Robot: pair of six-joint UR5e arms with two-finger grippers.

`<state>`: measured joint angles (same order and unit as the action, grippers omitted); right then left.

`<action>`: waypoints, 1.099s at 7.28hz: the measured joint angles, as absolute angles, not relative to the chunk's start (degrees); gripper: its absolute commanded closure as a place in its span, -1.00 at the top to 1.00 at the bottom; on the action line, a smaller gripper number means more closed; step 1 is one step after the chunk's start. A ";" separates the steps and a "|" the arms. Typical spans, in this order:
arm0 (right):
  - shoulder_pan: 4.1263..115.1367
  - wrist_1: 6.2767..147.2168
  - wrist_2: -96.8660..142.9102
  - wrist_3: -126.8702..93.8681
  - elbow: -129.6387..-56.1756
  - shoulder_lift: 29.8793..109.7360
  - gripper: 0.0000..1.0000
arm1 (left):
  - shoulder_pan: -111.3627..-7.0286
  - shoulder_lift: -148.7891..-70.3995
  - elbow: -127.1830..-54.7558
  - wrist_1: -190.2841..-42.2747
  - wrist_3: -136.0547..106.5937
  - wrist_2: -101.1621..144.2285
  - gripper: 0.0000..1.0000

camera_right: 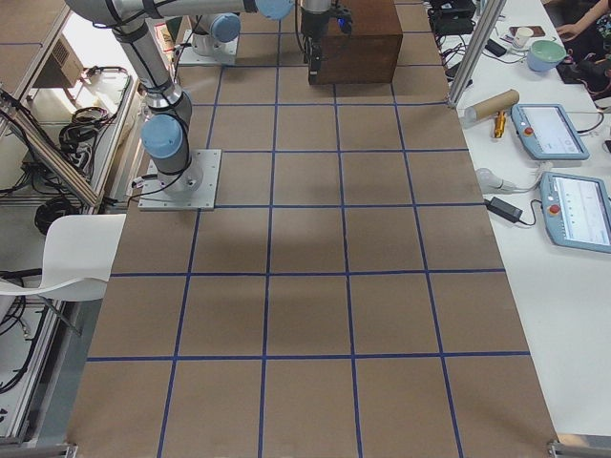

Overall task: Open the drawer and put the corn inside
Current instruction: 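Lower the left gripper and grasp the yellow corn cob, then carry the corn over the open drawer and lower it inside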

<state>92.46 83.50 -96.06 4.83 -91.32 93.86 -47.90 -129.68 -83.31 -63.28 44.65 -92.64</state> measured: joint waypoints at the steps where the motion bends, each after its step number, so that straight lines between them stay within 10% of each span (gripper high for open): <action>1: 92.46 83.50 -96.06 4.82 -91.32 93.86 1.00 | -47.90 -129.65 -83.32 -63.28 44.65 -92.64 -1.00; 8: 92.49 83.50 -96.07 4.81 -91.32 93.81 1.00 | -48.80 -126.44 -83.08 -65.31 44.19 -92.67 -1.00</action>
<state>92.49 83.50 -96.07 4.81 -91.32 93.81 -48.80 -126.44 -83.08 -65.31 44.19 -92.67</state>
